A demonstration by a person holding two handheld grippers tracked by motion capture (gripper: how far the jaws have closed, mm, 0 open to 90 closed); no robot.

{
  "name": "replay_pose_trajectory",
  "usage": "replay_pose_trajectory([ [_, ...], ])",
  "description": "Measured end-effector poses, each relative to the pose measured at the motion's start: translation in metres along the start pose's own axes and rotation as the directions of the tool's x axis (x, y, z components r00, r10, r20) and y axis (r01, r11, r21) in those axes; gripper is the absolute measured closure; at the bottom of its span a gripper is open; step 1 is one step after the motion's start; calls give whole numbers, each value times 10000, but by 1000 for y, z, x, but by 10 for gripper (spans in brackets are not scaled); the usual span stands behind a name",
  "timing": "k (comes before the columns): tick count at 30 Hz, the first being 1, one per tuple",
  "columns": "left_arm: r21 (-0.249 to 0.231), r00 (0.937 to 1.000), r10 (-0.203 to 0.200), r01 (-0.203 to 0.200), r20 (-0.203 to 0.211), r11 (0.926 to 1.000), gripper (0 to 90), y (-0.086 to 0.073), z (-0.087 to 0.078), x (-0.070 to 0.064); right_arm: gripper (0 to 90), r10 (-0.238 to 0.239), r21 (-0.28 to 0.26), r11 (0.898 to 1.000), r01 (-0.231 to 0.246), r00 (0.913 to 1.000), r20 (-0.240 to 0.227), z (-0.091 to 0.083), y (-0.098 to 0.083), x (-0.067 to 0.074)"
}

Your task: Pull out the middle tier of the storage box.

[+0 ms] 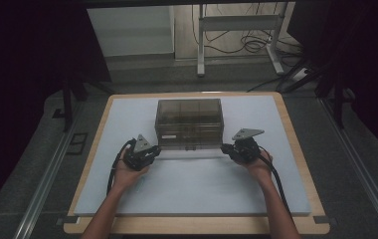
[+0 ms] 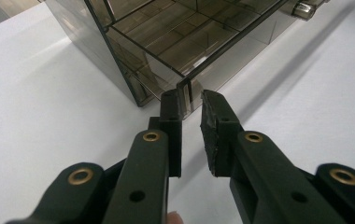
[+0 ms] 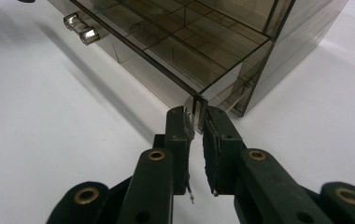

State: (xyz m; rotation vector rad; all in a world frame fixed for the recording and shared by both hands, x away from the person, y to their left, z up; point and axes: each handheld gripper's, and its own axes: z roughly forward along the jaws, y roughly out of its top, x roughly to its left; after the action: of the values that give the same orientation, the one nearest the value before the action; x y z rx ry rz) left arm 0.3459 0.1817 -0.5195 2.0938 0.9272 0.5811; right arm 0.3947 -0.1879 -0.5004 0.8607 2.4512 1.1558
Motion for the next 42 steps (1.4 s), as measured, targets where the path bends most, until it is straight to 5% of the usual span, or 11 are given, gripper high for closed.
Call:
replay_pose_trajectory([
  [42,-114,10000,0,1,85,9999,796,-9,-9,-10,793,-20,-295,9996,16,9999,-162,-8,-13,11],
])
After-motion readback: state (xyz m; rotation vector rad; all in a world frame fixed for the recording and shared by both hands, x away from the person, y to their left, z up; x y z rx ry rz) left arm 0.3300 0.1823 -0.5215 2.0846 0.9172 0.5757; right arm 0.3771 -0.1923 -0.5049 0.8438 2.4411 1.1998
